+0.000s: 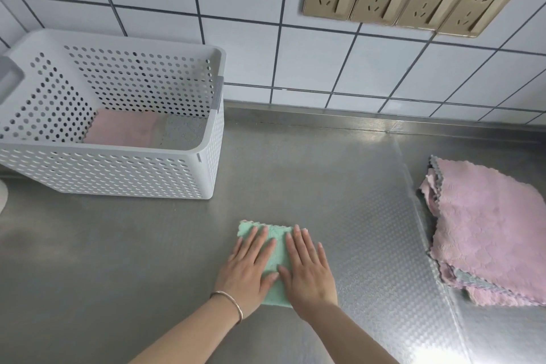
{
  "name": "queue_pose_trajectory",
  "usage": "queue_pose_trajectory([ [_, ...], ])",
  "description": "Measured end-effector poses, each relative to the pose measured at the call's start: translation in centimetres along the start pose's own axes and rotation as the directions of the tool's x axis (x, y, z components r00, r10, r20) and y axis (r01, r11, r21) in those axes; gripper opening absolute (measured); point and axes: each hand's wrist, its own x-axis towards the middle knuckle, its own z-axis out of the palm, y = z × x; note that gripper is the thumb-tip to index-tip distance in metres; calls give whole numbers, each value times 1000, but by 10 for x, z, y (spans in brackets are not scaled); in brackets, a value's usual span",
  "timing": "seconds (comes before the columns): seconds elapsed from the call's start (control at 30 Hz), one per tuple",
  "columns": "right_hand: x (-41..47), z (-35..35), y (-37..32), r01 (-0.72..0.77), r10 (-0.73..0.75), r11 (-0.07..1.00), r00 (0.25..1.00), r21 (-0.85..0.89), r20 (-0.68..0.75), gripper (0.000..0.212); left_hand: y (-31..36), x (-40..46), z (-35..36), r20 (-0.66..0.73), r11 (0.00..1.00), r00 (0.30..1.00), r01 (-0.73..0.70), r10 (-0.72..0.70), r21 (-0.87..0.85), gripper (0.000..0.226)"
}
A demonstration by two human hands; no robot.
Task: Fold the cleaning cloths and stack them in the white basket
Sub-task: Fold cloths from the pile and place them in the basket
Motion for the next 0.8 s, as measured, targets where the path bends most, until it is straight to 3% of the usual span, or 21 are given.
queue_pose_trajectory([
  [0.3, 2, 16, 5, 42, -41, 999, 998, 20, -50, 66, -2, 3, 9, -42, 1000, 999, 9, -10, -9, 66],
  [0.53, 7, 13, 3, 33, -33, 998, 999, 48, -2, 66, -7, 11, 5, 16, 999, 999, 32, -32, -8, 66],
  [0.6, 7, 6, 1, 27, -27, 996, 1000, 82, 1, 63, -11, 10, 0, -24, 997, 999, 45, -46, -61, 63],
  [0.67, 8, -5, 2, -52, 59, 984, 998, 170, -35, 57, -12, 6, -5, -134, 964, 967, 193, -219, -183, 55],
  [0.7, 7, -9, 1, -117, 134, 958, 990, 261, -48, 54, -11, 3, -7, -181, 917, 914, 316, -363, -245, 49],
  [0.8, -4, -28, 3, -354, 373, 747, 924, 562, 86, 39, -4, -8, -20, -82, 706, 727, 623, -681, -337, 37],
])
